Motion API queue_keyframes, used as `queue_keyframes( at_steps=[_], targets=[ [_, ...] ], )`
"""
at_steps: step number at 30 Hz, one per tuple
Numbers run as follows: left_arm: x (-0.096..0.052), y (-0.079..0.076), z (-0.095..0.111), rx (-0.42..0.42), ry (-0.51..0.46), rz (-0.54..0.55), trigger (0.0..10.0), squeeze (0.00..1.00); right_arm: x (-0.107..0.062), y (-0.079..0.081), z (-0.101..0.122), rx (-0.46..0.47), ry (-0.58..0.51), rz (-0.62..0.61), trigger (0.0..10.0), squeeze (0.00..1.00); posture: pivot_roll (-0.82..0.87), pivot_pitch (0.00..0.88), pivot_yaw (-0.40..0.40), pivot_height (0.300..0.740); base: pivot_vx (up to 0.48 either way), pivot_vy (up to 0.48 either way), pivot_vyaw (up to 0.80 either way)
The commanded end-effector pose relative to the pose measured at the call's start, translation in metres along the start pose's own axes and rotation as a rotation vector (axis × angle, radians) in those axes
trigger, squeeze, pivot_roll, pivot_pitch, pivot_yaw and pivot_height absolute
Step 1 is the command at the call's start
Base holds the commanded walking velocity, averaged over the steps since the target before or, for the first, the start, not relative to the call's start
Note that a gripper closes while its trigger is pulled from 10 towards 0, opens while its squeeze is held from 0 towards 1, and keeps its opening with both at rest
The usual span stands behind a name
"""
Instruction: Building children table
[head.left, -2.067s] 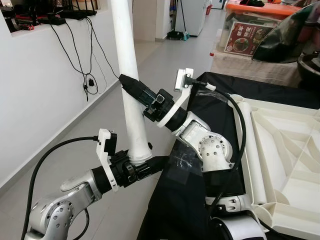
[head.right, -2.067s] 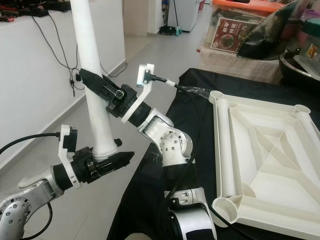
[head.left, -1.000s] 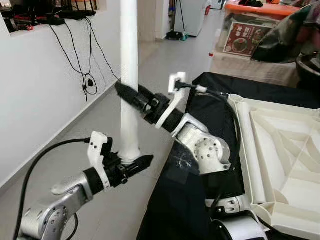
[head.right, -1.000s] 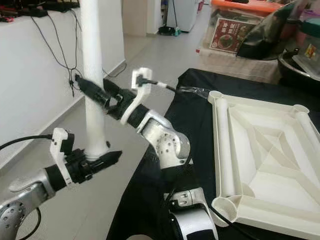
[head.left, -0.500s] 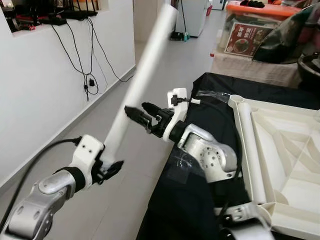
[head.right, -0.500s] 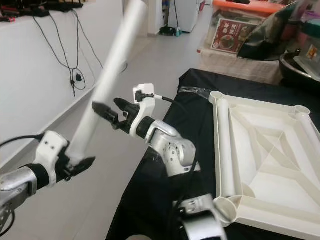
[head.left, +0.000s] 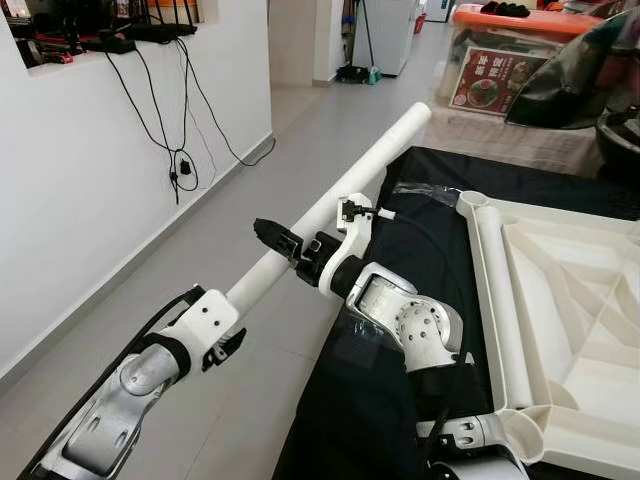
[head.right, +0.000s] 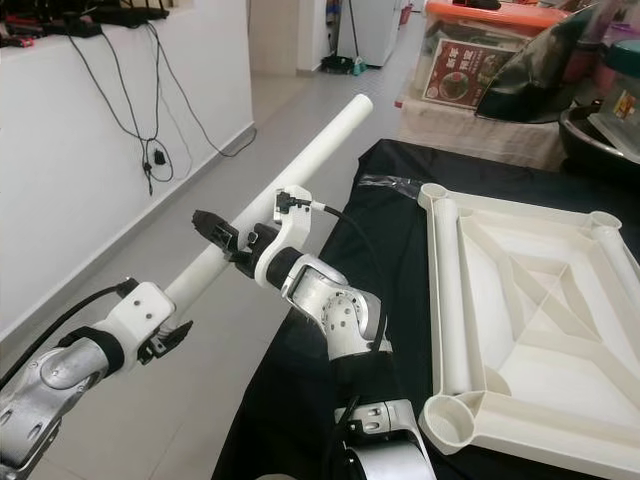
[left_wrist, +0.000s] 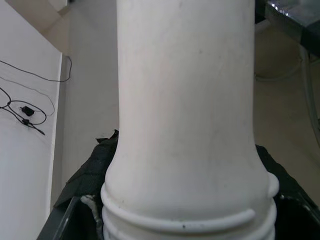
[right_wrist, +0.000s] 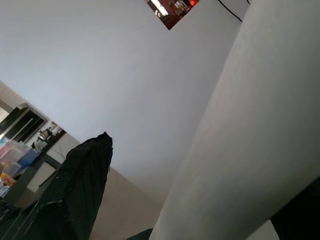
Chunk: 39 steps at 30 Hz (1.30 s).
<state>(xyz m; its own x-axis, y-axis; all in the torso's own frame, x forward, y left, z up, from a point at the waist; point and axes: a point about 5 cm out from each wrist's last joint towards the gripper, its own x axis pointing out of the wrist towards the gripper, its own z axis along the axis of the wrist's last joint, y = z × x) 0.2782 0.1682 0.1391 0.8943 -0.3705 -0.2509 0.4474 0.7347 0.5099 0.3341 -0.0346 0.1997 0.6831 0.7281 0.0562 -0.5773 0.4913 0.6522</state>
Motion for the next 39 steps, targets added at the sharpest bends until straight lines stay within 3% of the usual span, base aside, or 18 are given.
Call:
queue_keyframes(
  at_steps=[1,2,4,13,26,27,29,35,36,39],
  targets=[
    [0.004,-0.003,0.012,0.014,-0.068,-0.006,10.0,0.0,0.012,0.011,-0.027,0.105,0.019,0.01,10.0,0.0,0.12,0.0,-0.032,0.74,0.0,0.0,0.0],
    [0.006,-0.004,0.016,0.007,-0.09,-0.014,10.0,0.0,0.013,0.009,-0.026,0.101,0.008,-0.011,10.0,0.0,0.12,0.0,-0.032,0.74,0.0,0.0,0.0],
    [0.008,-0.013,0.022,-0.016,-0.134,-0.045,10.0,0.0,0.013,0.005,-0.019,0.106,-0.038,-0.052,0.0,0.0,0.12,0.0,-0.031,0.74,0.0,0.0,0.0],
    [0.01,-0.034,0.024,-0.034,-0.179,-0.143,10.0,0.0,0.011,0.0,-0.006,0.119,-0.117,-0.083,0.0,0.0,0.11,0.0,-0.03,0.74,0.0,0.0,0.0],
    [0.012,-0.029,0.013,-0.014,-0.148,-0.113,10.0,0.0,0.009,0.002,0.002,0.153,-0.148,-0.068,0.0,0.0,0.1,0.0,-0.028,0.74,0.0,0.0,0.0],
    [0.011,-0.024,0.008,-0.02,-0.137,-0.086,10.0,1.0,0.009,0.002,0.004,0.149,-0.151,-0.068,0.0,0.0,0.1,0.0,-0.028,0.74,0.0,0.0,0.0],
    [0.006,-0.015,0.003,-0.047,-0.132,-0.062,10.0,1.0,0.006,-0.005,0.014,0.125,-0.18,-0.097,0.0,0.0,0.11,0.0,-0.032,0.74,0.0,0.0,0.0],
    [-0.003,-0.008,0.007,-0.11,-0.163,-0.033,10.0,1.0,0.001,-0.017,0.037,0.064,-0.249,-0.161,0.0,0.0,0.11,0.0,-0.034,0.74,0.0,0.0,0.0],
    [-0.008,-0.006,0.01,-0.128,-0.188,-0.01,10.0,1.0,-0.004,-0.028,0.062,-0.039,-0.324,-0.247,0.0,0.0,0.12,0.0,-0.046,0.74,0.0,0.0,0.0],
    [-0.01,-0.007,0.011,-0.127,-0.196,-0.002,10.0,1.0,-0.008,-0.032,0.074,-0.091,-0.357,-0.286,0.0,0.0,0.12,0.0,-0.046,0.74,0.0,0.0,0.0]
  ],
)
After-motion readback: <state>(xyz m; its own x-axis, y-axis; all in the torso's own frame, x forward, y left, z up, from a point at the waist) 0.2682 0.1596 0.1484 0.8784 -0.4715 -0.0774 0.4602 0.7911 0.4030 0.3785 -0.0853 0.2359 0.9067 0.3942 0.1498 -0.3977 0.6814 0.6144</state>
